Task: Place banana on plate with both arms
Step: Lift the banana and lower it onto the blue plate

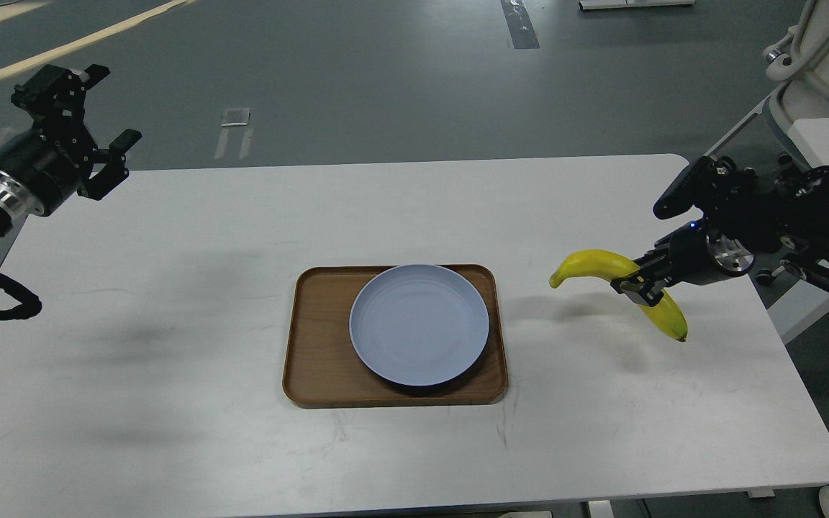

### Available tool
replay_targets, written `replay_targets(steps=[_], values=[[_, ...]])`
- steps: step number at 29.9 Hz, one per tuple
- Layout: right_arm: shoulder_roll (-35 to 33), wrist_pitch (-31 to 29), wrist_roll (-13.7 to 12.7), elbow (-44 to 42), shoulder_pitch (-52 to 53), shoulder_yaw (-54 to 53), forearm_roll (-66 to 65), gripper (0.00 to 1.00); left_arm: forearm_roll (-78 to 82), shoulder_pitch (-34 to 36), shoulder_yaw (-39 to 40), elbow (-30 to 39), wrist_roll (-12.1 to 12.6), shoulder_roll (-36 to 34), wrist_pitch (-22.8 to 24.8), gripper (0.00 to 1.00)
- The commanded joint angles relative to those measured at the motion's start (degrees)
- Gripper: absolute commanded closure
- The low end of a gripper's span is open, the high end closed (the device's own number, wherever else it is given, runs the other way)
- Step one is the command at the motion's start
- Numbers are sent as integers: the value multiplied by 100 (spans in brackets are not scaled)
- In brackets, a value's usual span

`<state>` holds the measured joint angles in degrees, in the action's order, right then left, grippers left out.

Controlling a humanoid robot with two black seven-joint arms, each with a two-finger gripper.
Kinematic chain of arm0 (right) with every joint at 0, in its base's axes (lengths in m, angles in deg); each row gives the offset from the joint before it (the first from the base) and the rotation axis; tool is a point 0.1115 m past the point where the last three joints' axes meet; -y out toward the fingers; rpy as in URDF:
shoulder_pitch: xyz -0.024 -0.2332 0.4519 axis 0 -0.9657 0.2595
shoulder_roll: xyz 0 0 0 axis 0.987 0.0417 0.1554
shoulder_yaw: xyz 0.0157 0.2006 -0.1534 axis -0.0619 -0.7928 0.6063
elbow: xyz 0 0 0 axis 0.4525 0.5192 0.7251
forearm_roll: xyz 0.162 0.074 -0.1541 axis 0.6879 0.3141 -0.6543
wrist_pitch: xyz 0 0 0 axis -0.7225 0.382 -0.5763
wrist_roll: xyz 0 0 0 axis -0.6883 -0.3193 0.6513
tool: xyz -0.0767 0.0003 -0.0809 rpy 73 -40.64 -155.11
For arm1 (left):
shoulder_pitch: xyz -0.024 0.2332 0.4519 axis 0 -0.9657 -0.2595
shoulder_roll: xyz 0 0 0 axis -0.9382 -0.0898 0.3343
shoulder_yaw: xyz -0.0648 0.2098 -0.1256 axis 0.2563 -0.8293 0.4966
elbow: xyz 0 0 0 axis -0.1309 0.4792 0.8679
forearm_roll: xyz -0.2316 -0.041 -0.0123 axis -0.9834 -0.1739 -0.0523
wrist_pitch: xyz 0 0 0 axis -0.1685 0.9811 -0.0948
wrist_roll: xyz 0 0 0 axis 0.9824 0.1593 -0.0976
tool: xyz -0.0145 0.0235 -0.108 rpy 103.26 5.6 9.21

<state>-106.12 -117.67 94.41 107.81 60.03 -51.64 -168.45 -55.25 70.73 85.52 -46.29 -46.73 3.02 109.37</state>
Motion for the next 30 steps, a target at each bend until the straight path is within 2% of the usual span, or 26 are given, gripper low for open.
replay_targets(steps=[1, 8, 16, 26, 28, 30], values=[[525, 1, 0, -48, 409, 84, 398, 100, 0, 6, 0, 1, 1, 0, 0, 2], [1896, 1, 0, -776, 533, 190, 1005, 100, 0, 15, 35, 10, 1, 0, 0, 2], [3030, 1, 0, -1621, 472, 576, 1787, 100, 0, 15, 35, 184, 1, 9, 0, 2], [3155, 1, 0, -1744, 314, 752, 1885, 100, -9, 15, 35, 282, 1, 0, 0, 2], [3172, 1, 0, -1806, 287, 761, 1885, 88, -9, 15, 35, 282, 1, 0, 0, 2], [3181, 1, 0, -1832, 287, 752, 1911, 80, -9, 15, 43, 282, 1, 0, 0, 2]])
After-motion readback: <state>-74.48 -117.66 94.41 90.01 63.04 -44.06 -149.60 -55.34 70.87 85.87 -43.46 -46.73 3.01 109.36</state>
